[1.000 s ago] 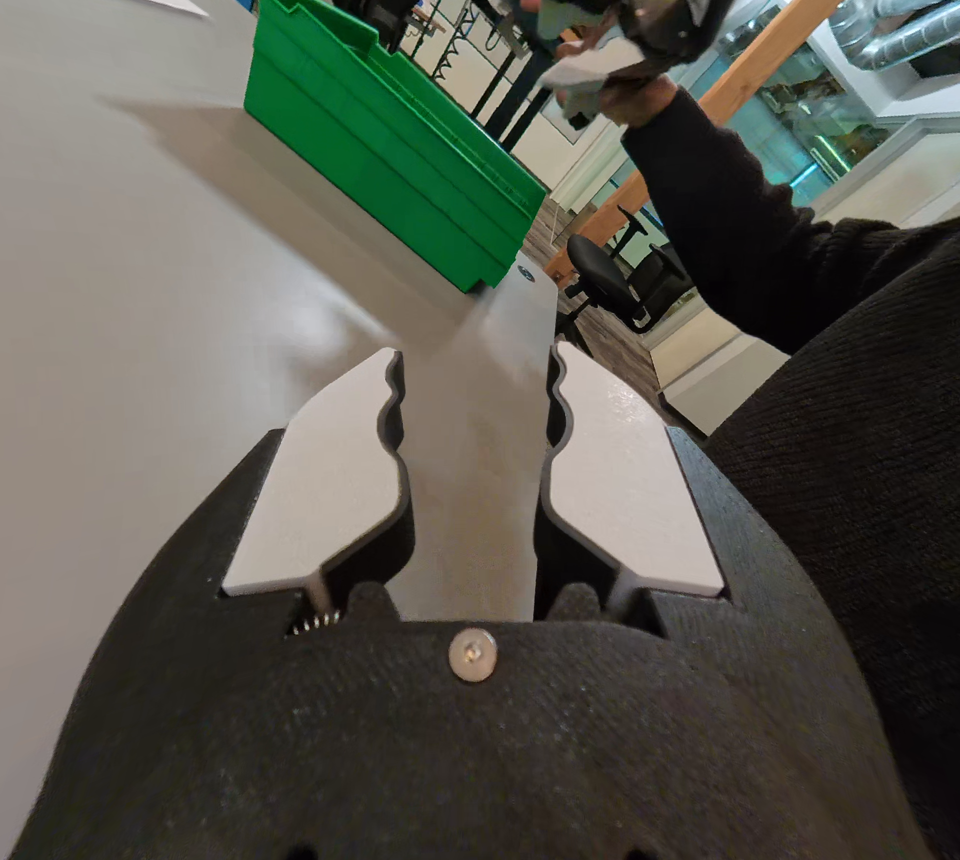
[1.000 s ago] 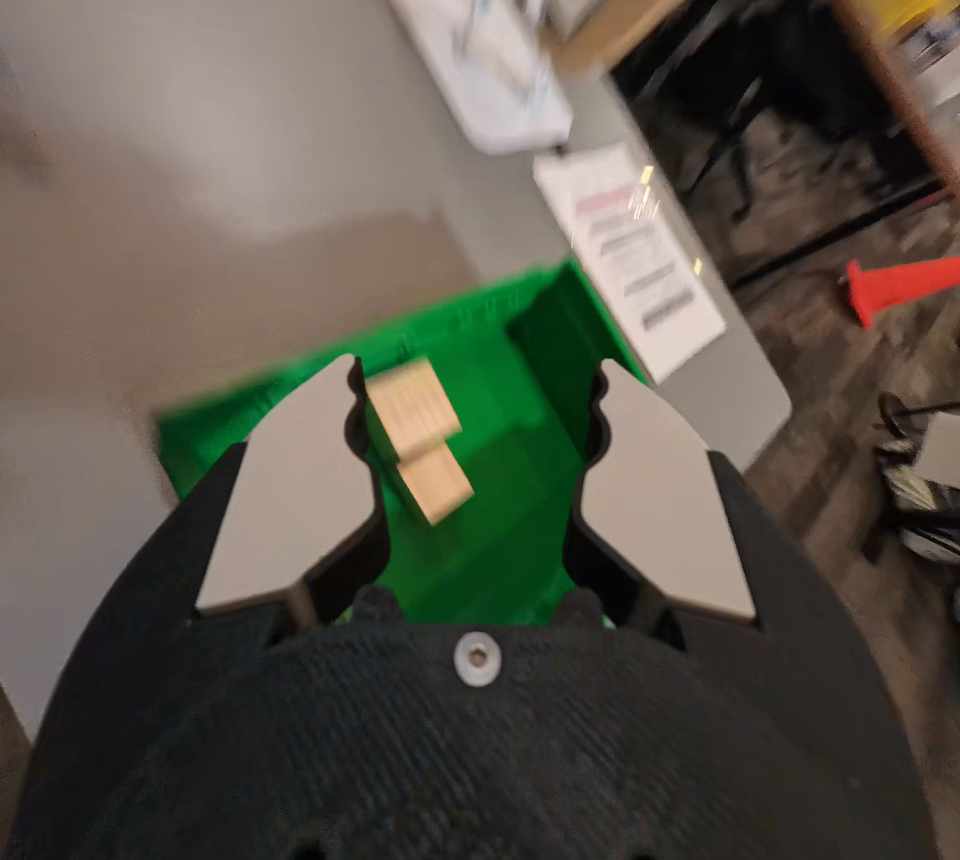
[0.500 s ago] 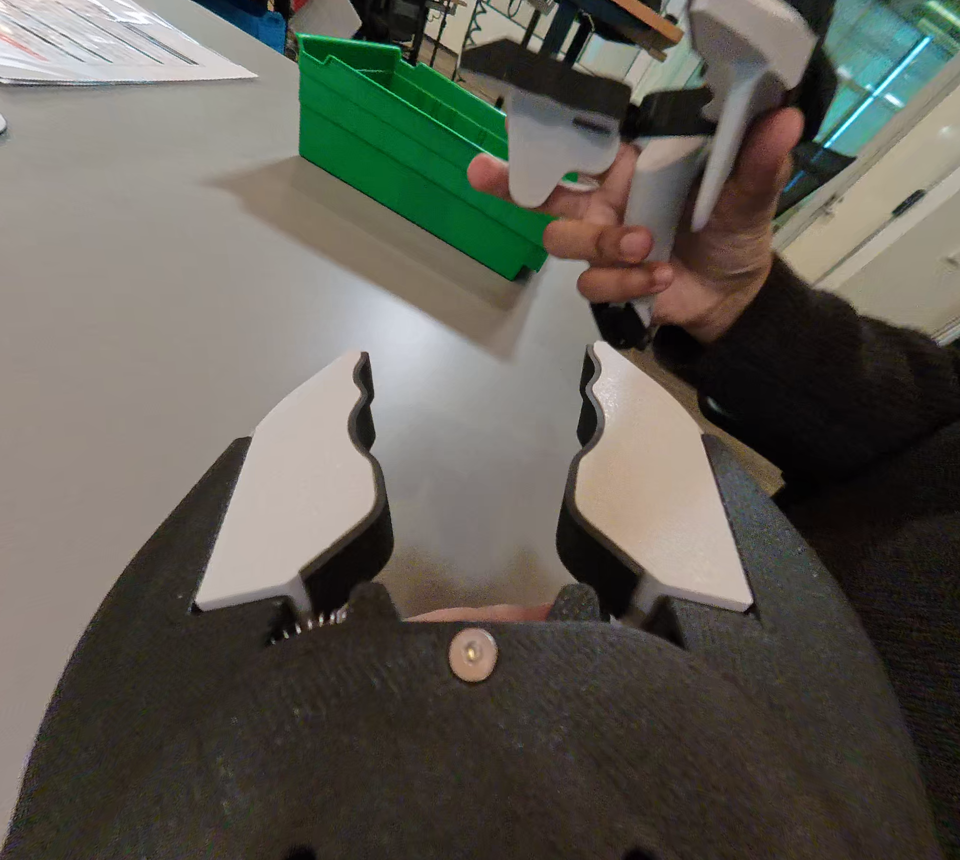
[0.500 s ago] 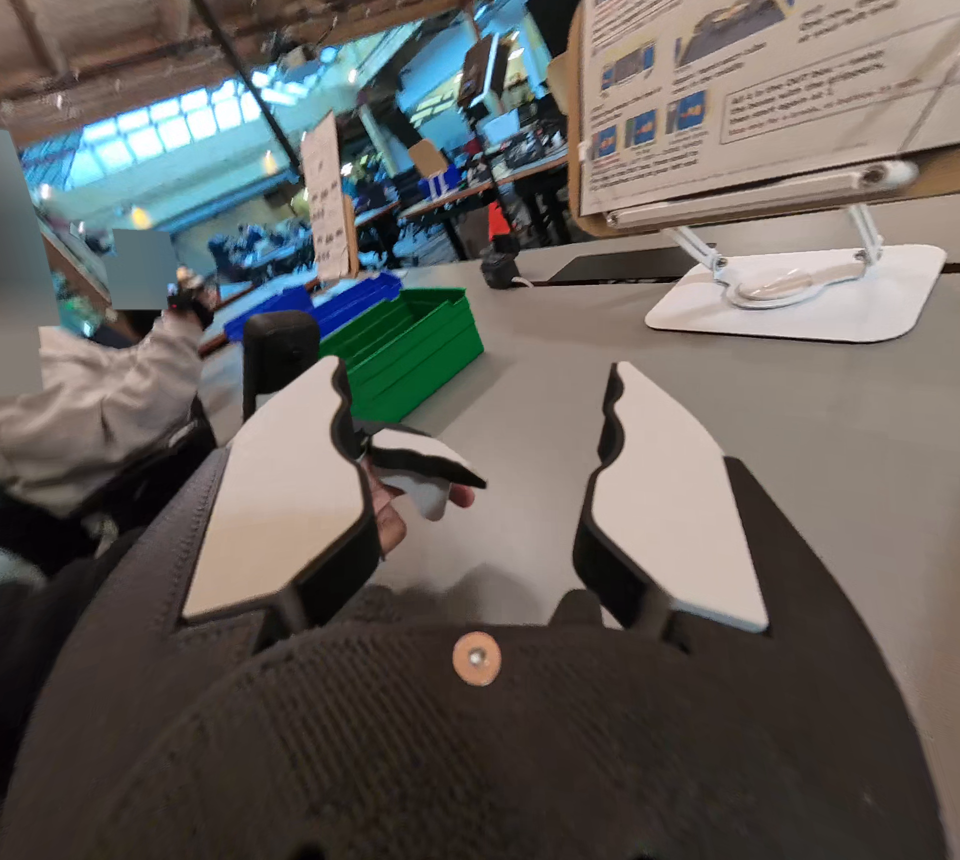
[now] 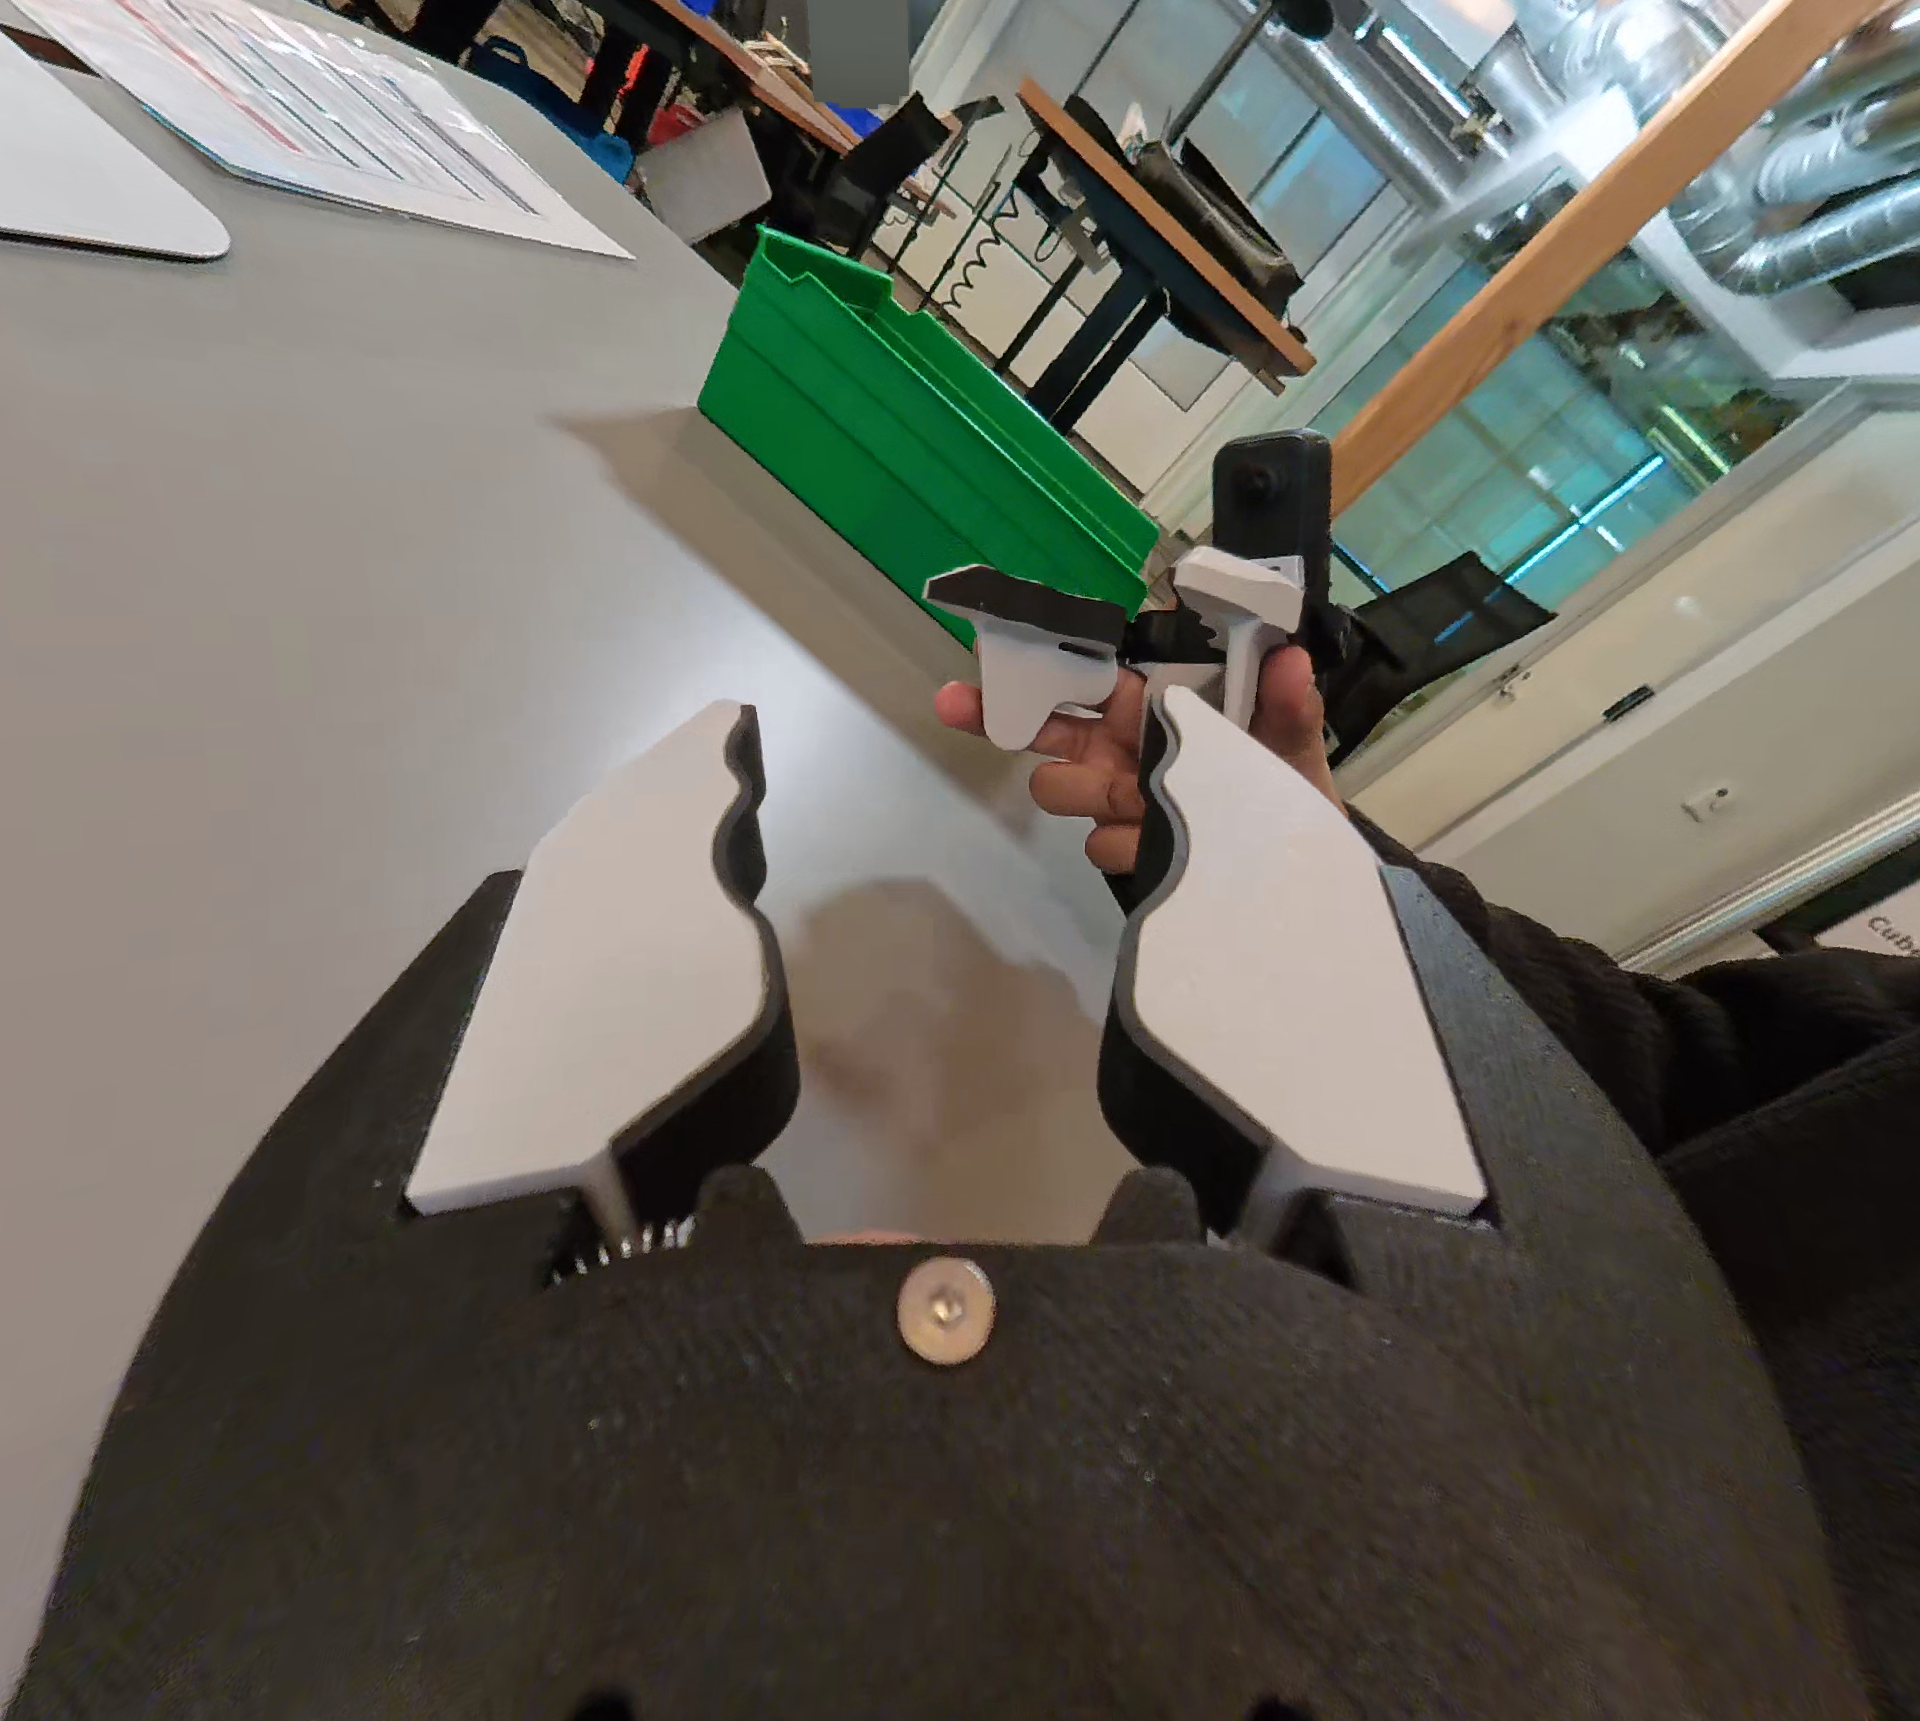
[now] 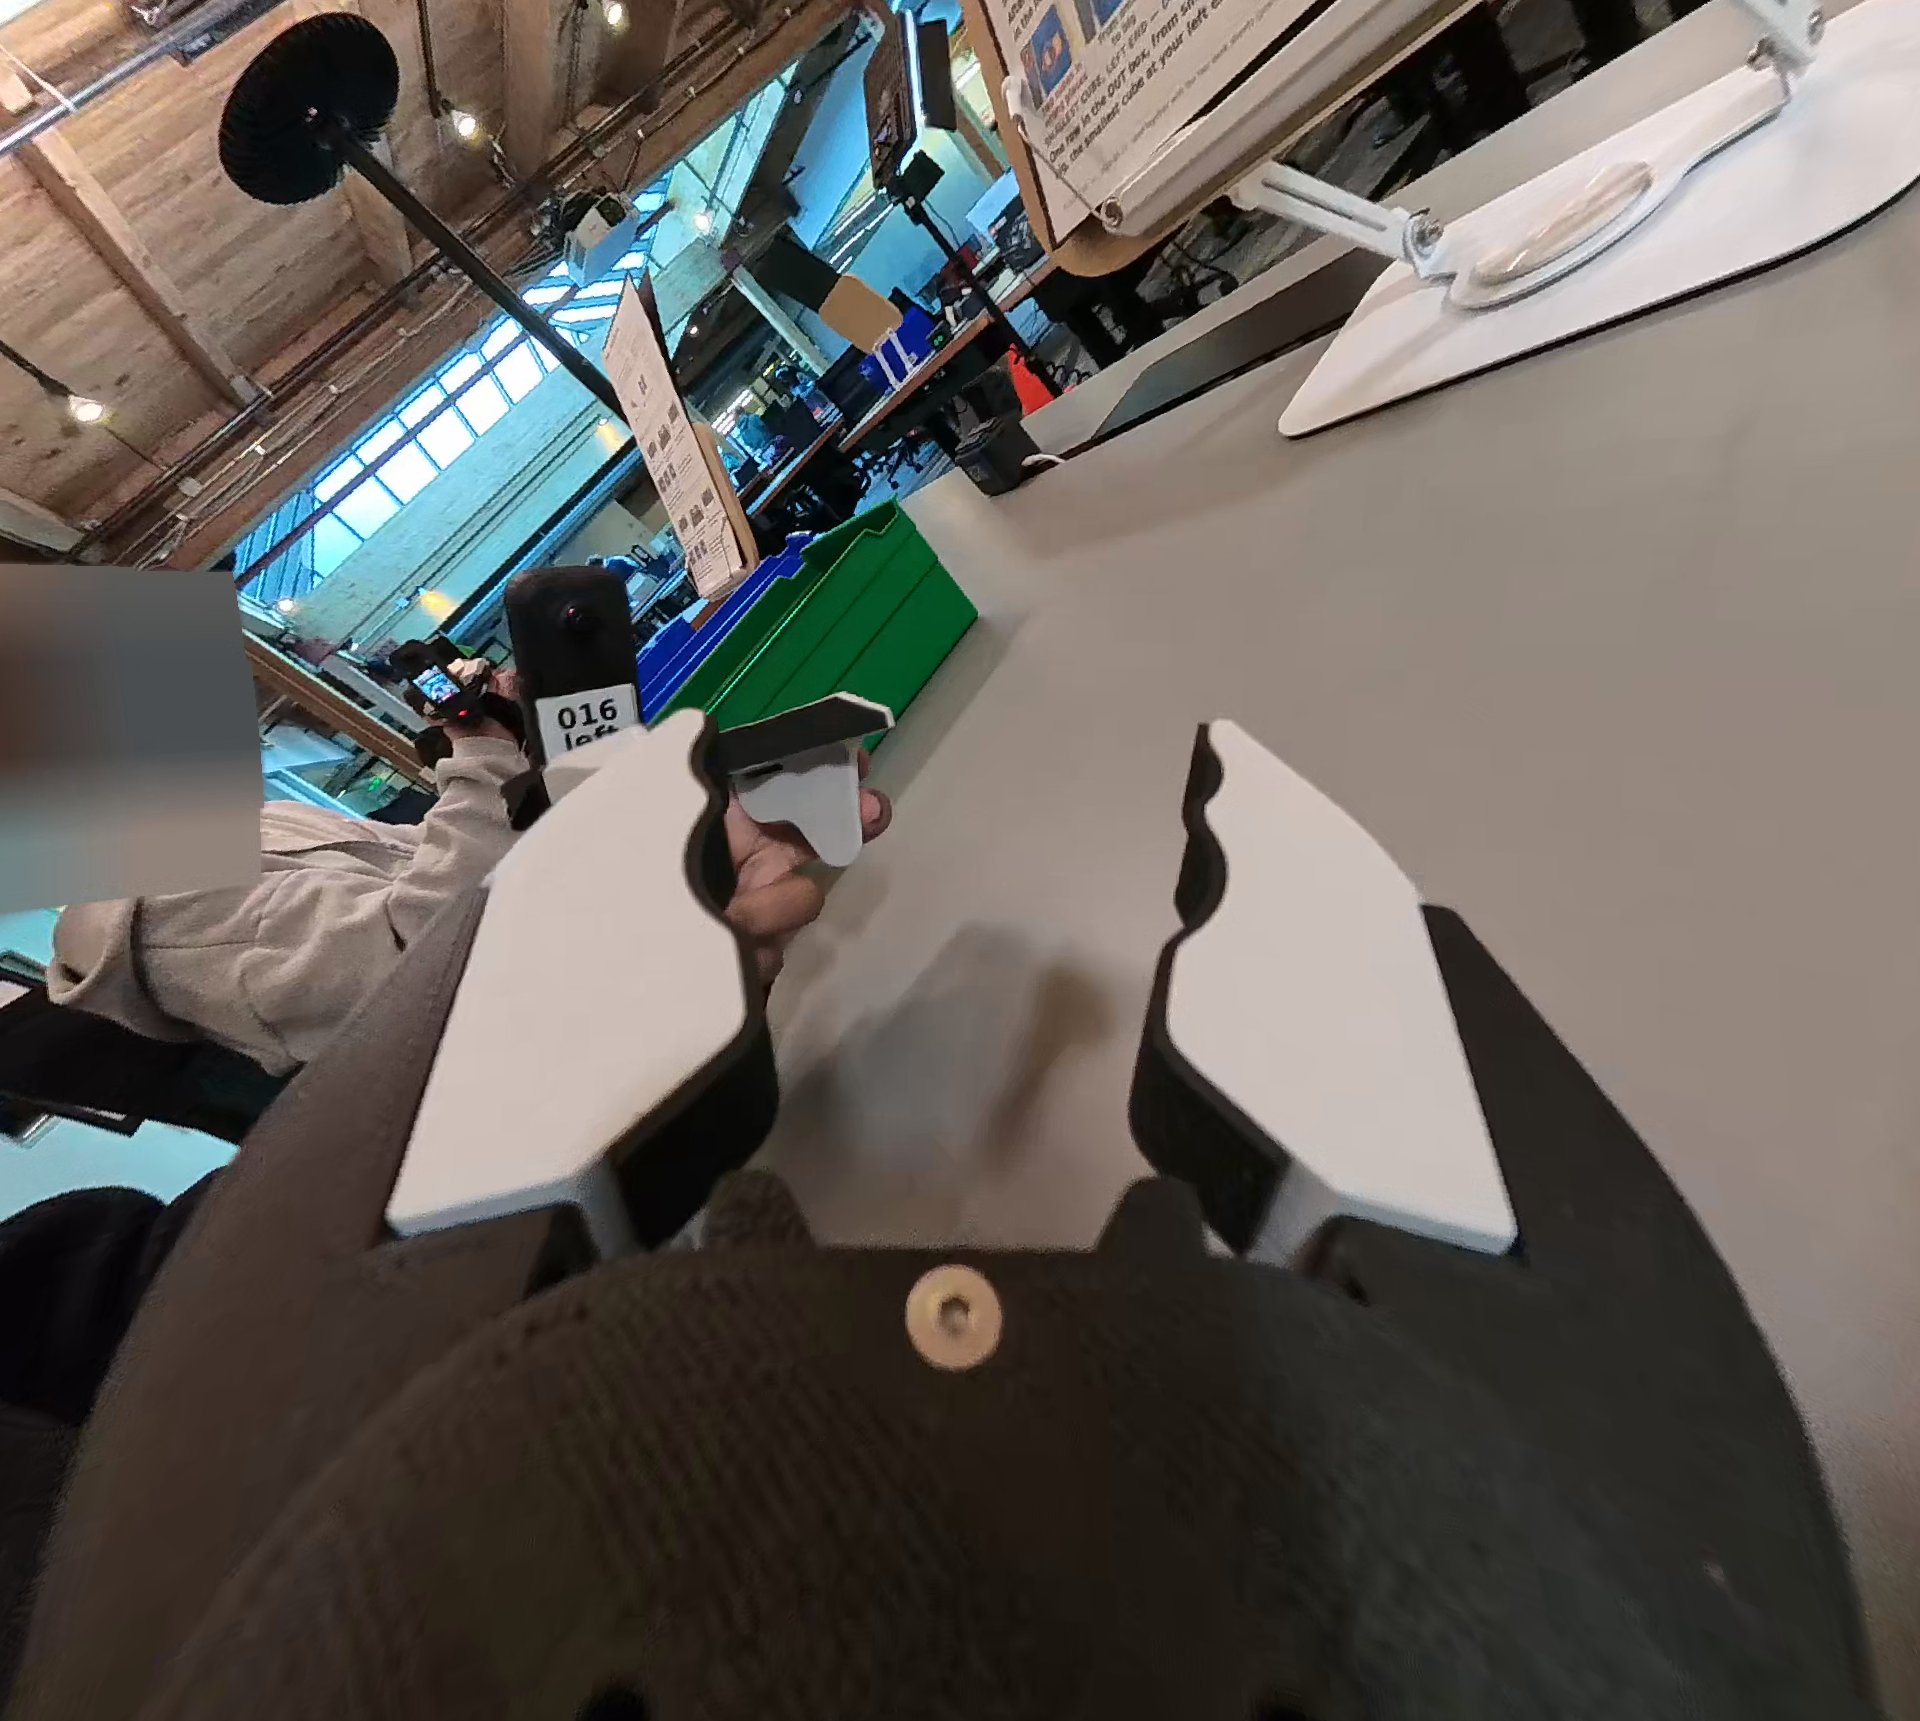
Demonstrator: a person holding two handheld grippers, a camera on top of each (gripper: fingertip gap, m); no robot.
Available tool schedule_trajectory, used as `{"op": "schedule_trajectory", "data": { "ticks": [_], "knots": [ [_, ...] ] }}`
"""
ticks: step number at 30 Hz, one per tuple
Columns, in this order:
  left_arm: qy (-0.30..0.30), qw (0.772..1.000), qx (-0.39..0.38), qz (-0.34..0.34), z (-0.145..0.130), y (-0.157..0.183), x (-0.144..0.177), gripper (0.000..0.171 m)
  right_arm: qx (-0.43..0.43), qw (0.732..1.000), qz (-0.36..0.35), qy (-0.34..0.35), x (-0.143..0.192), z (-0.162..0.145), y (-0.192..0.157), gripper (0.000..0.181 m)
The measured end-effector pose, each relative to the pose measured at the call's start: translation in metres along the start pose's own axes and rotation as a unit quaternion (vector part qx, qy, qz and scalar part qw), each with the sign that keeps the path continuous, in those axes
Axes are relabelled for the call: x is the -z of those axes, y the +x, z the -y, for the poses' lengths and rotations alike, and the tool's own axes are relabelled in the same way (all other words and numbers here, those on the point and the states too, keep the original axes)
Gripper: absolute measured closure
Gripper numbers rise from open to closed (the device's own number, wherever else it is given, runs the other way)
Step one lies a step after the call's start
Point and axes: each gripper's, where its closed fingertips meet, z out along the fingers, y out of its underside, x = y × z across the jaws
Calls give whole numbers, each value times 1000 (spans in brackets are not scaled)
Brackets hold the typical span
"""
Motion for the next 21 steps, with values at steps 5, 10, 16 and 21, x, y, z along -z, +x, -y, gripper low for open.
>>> {"op": "schedule_trajectory", "data": {
  "ticks": [5,10,16,21],
  "knots": [
    [-27,1000,1,-10,-13,1,-5,102,-29,999,23,-8,1,0,-3,99],
    [-31,999,2,-23,-15,6,-7,103,-98,993,59,-16,-2,-5,-9,100],
    [-25,999,12,-31,-13,7,-5,106,-98,992,68,-31,-6,-13,-14,107],
    [-18,999,6,-30,-10,8,-4,107,-63,995,58,-49,-9,-20,-16,112]
  ]
}}
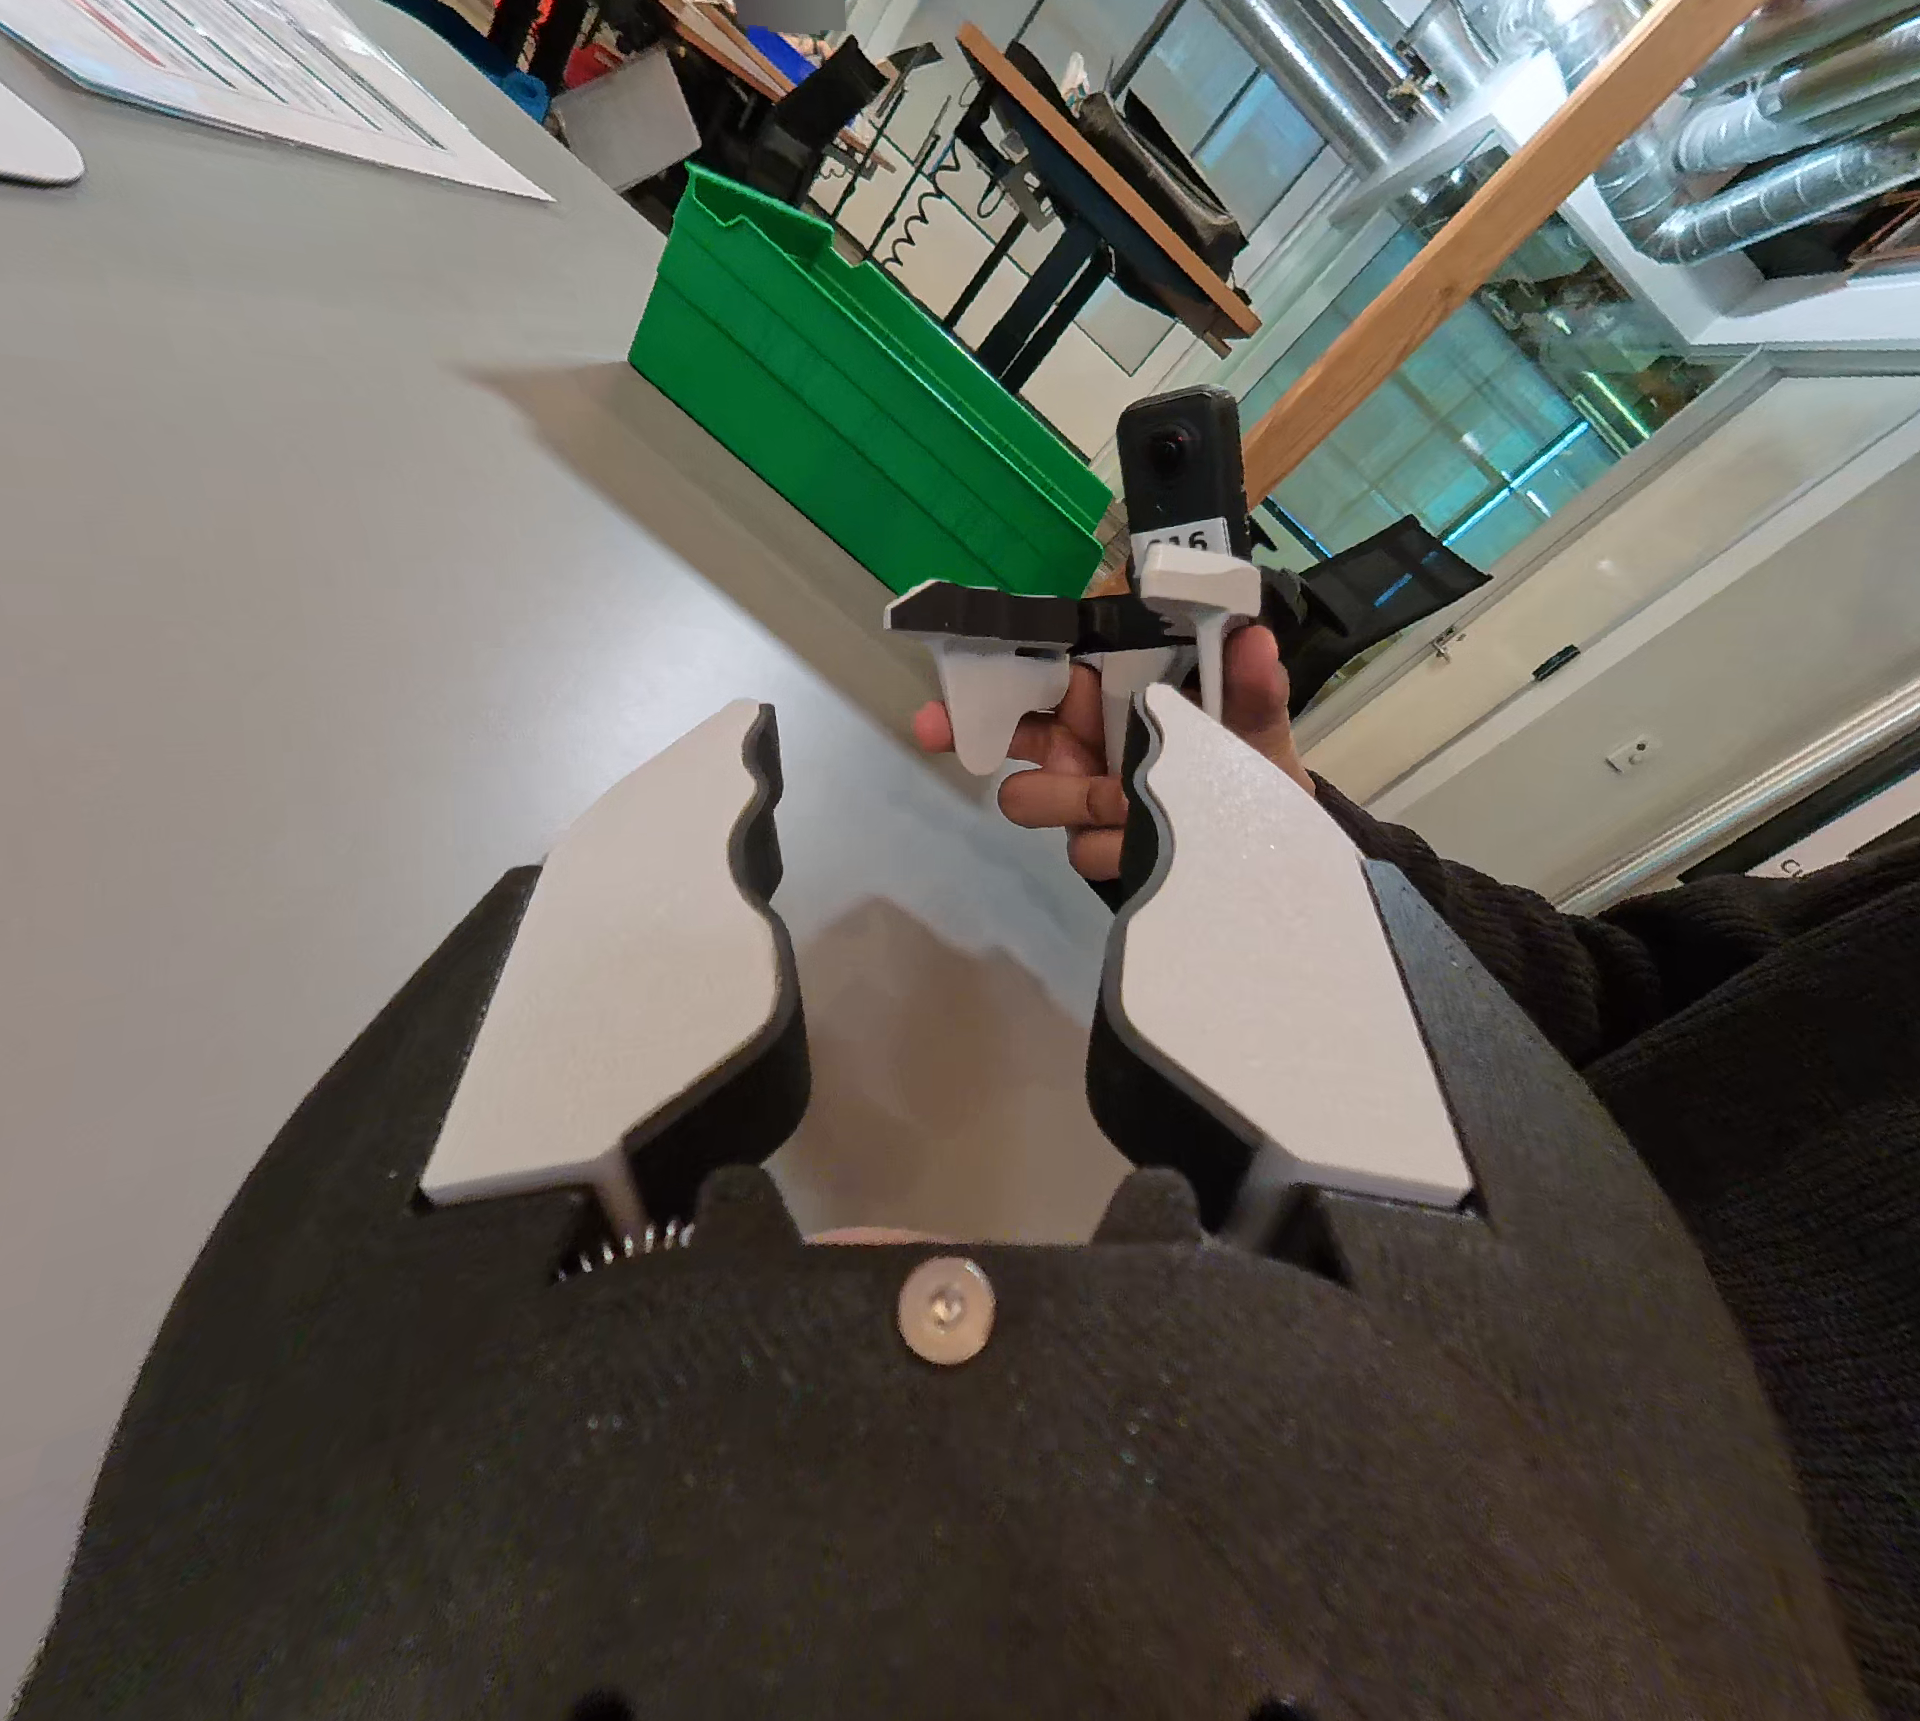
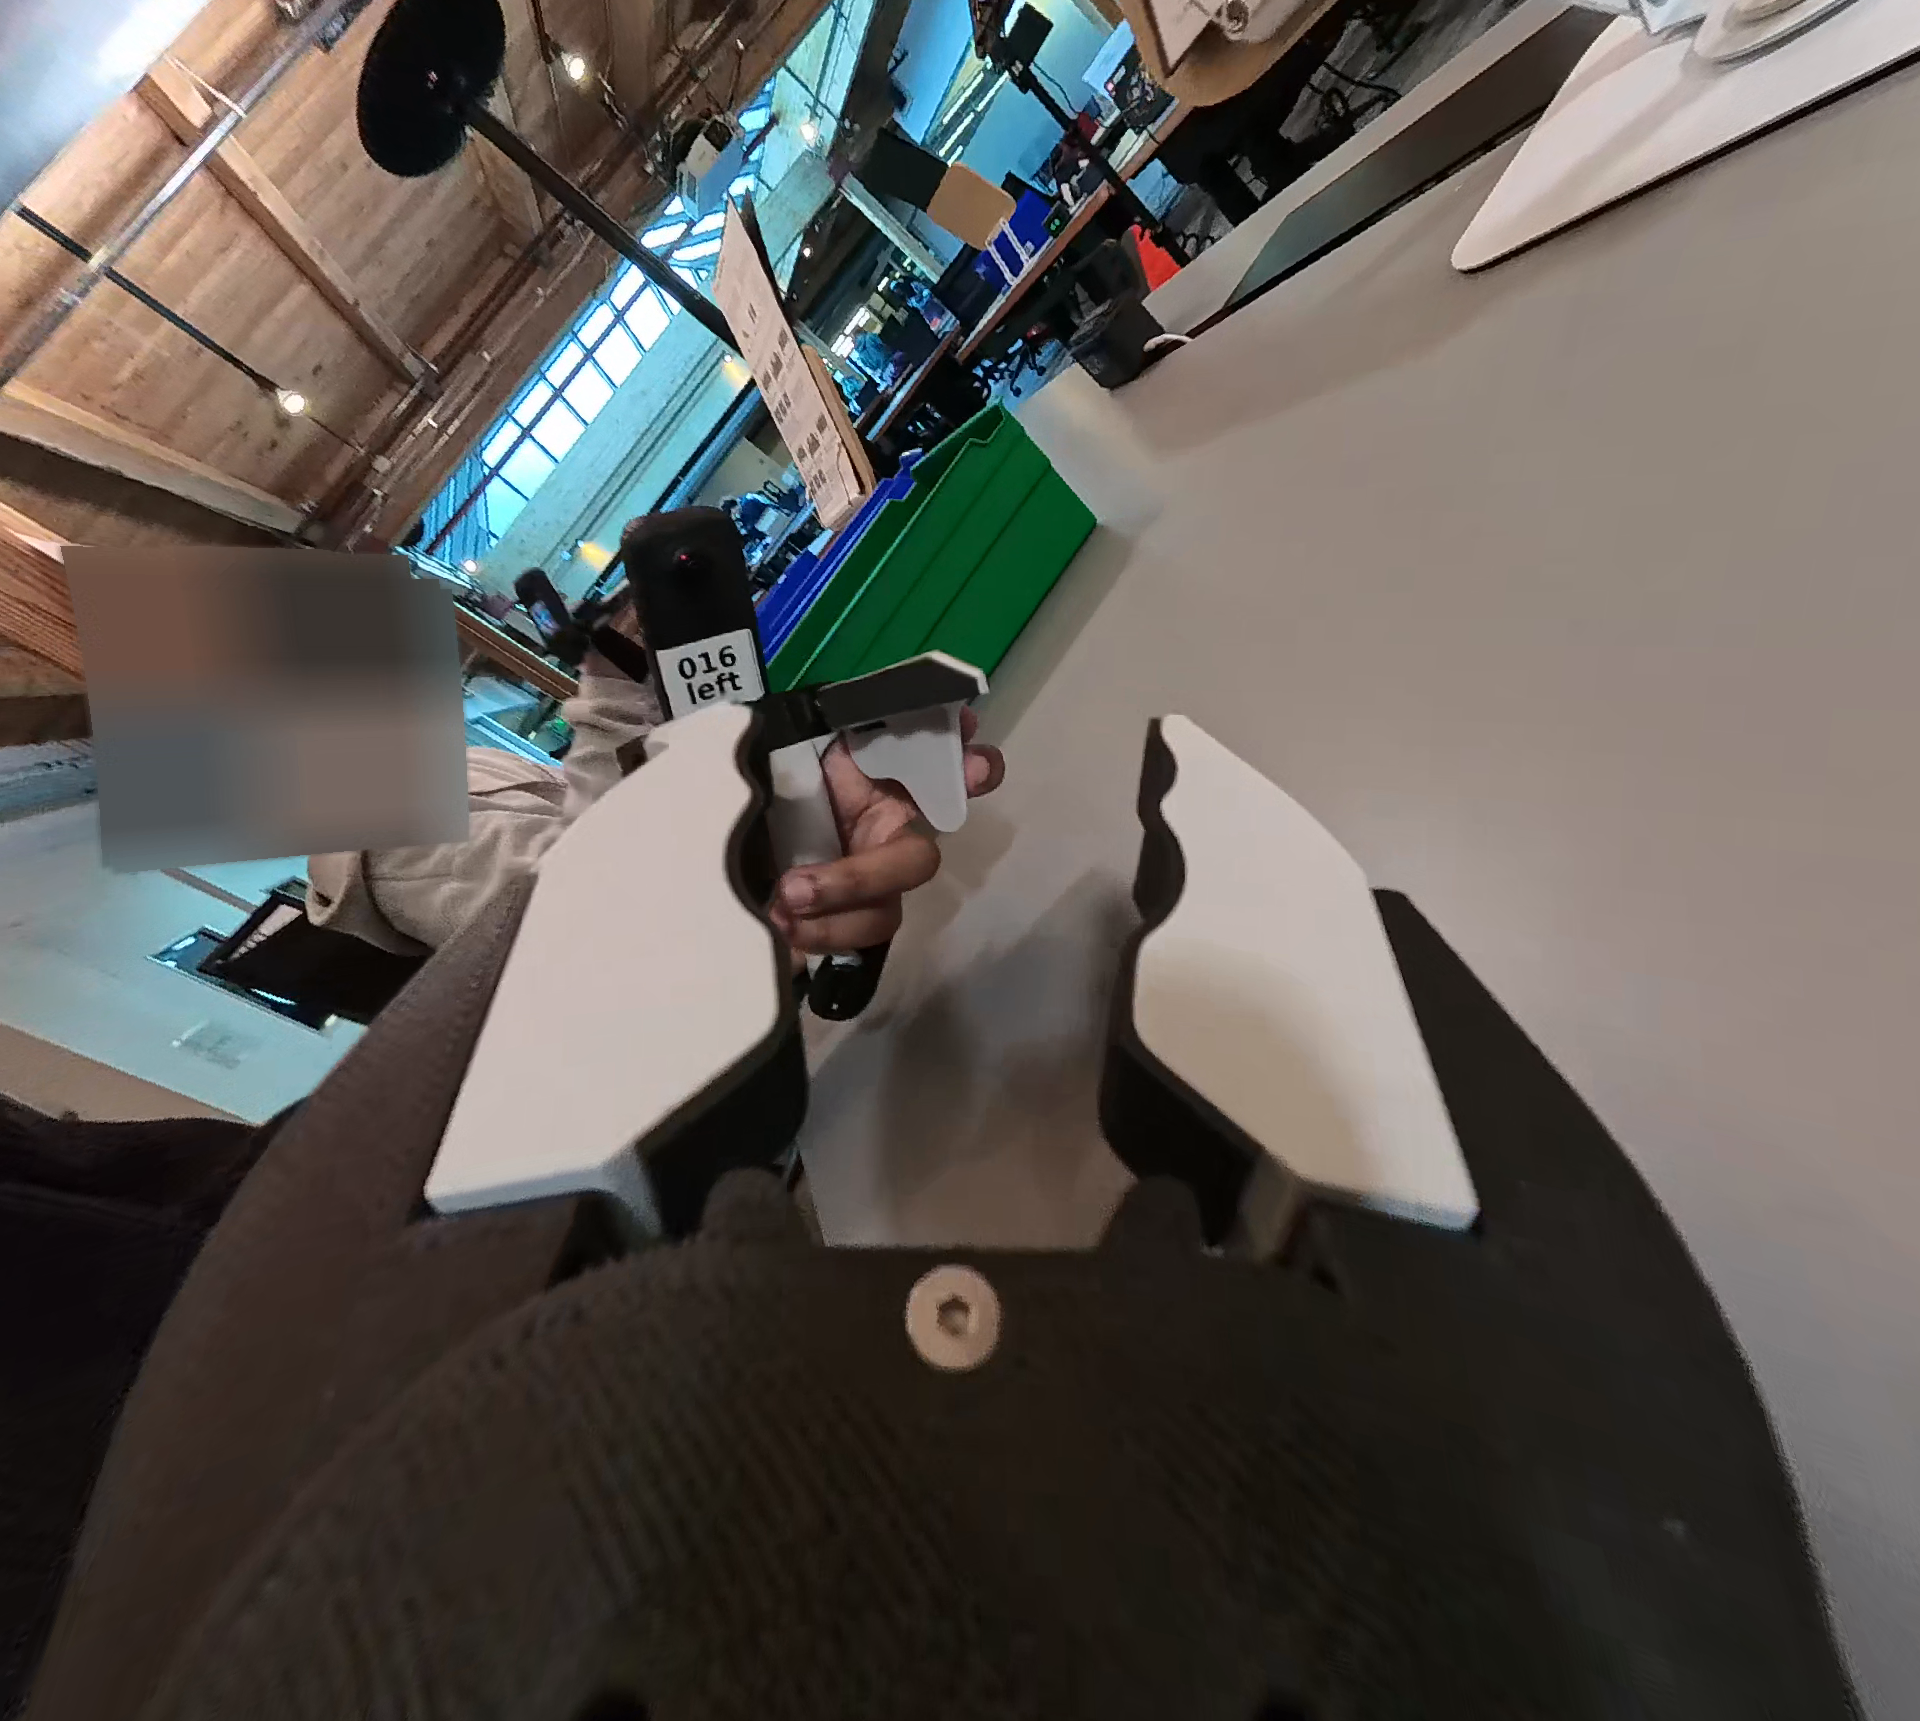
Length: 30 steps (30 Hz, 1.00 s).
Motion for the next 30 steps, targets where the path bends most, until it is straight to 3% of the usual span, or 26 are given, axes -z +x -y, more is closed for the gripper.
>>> {"op": "schedule_trajectory", "data": {
  "ticks": [7,11,13,16,20,23,26,27,30],
  "knots": [
    [10,999,-1,-34,10,14,5,97,-9,1000,16,4,0,0,-4,121],
    [27,997,-77,15,41,22,27,96,-8,1000,13,8,2,2,-3,121],
    [48,988,-117,91,72,17,56,96,-7,1000,13,7,1,1,-4,122],
    [87,961,-161,207,124,17,125,97,-15,1000,21,3,-1,-2,-6,122],
    [110,900,-165,389,167,-5,242,110,-13,1000,24,-10,-5,-9,-9,123],
    [-11,864,-94,494,141,-65,313,117,9,1000,12,-26,-10,-15,-8,123],
    [-161,862,0,481,78,-109,343,118,31,999,8,-44,-15,-21,-10,123],
    [-198,851,12,487,61,-119,352,117,29,998,19,-44,-16,-21,-14,123],
    [-284,786,13,548,32,-148,384,109,-16,998,58,-26,-20,-16,-23,124]
  ]
}}
